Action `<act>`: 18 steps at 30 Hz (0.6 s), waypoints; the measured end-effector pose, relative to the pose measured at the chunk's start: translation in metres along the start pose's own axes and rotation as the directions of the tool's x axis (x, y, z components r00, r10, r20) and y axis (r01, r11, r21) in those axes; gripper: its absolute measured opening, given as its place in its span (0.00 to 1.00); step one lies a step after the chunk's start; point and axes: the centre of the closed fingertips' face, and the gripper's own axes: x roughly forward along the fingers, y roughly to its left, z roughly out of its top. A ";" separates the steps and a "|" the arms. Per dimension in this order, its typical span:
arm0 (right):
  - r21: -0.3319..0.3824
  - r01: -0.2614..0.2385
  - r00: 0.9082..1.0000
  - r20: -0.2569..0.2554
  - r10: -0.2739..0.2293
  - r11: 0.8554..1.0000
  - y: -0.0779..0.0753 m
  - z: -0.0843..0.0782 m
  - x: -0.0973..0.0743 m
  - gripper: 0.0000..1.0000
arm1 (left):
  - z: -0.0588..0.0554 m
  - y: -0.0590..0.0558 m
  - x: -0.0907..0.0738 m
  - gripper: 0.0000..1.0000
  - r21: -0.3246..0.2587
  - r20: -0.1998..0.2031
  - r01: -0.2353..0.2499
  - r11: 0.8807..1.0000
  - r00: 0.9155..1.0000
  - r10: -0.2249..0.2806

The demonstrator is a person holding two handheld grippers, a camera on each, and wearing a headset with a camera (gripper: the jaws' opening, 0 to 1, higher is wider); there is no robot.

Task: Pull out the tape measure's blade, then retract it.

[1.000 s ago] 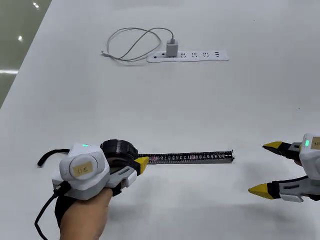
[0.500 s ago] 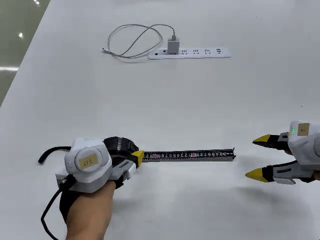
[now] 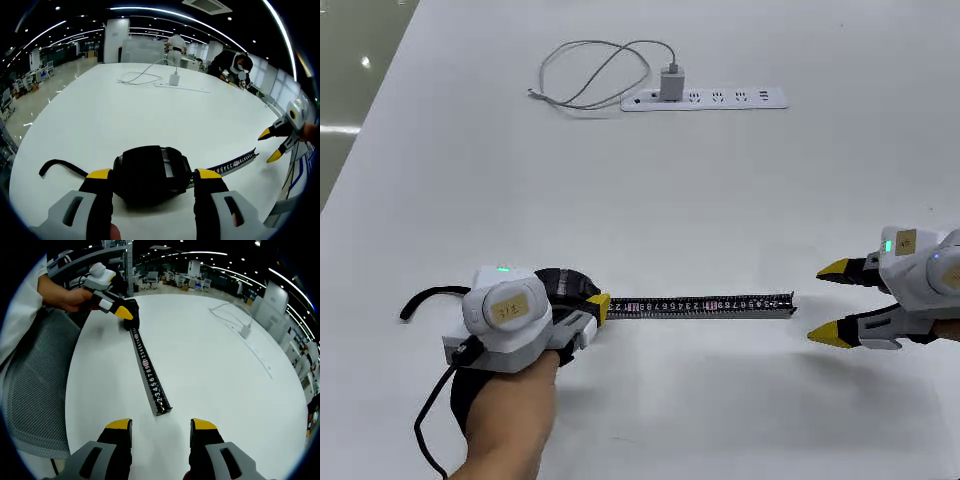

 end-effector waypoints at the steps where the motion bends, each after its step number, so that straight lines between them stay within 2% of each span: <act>1: -0.006 -0.002 1.000 -0.003 0.002 1.000 0.000 0.000 0.001 0.42 | 0.000 0.000 0.000 0.61 -0.003 0.000 -0.002 1.000 1.000 0.002; 18: -0.061 -0.048 0.998 -0.035 0.046 0.997 -0.001 0.002 0.015 0.35 | -0.002 0.002 0.001 0.60 -0.006 -0.011 -0.003 1.000 1.000 0.003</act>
